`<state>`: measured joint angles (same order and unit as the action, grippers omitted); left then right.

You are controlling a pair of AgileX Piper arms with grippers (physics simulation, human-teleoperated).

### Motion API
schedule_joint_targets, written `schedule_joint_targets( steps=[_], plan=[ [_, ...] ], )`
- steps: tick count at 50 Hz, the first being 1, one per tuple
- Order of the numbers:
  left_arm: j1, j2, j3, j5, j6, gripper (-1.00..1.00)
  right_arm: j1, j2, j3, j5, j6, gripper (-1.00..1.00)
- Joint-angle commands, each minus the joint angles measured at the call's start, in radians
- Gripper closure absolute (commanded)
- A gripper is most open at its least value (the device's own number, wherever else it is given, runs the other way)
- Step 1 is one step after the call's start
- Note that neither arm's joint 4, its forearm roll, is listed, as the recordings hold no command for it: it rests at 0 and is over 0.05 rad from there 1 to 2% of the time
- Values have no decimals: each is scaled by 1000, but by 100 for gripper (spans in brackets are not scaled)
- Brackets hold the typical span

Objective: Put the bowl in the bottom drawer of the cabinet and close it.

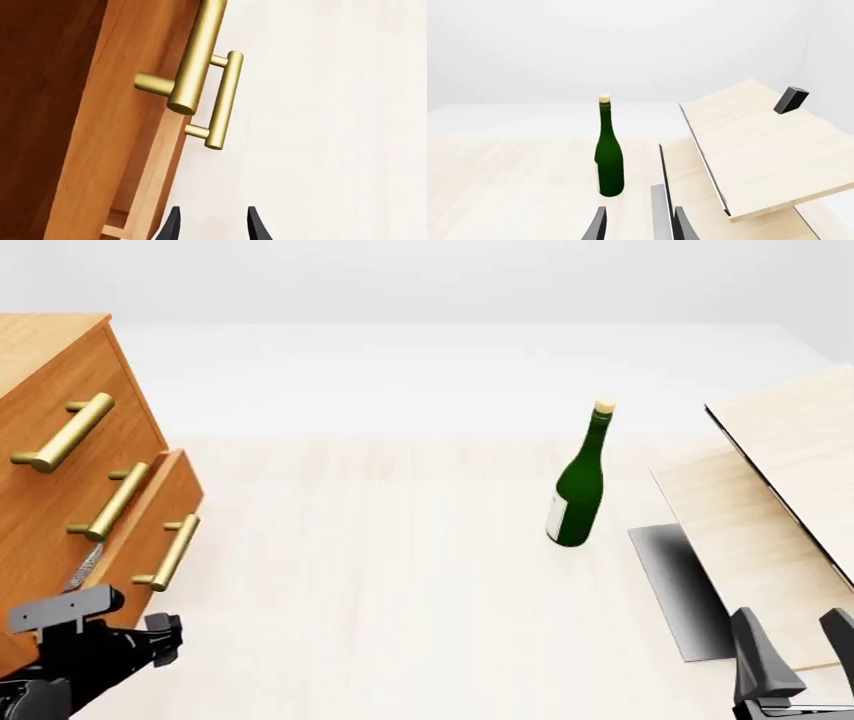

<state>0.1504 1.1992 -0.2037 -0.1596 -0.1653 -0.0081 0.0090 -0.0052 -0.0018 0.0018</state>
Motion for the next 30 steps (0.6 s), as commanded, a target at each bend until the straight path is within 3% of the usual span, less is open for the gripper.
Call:
schedule_joint_targets(
  steps=[1, 16, 24, 30],
  plan=[
    [116, 24, 16, -10, 17, -100, 0, -1, 0, 1, 0, -100],
    [261, -16, 1, -5, 69, -100, 0, -1, 0, 1, 0, -100],
    [293, -52, -9, 10, 88, -100, 0, -1, 0, 1, 0, -100],
    [357, -111, -20, 27, 146, -100, 0, -1, 0, 1, 0, -100]
  ],
)
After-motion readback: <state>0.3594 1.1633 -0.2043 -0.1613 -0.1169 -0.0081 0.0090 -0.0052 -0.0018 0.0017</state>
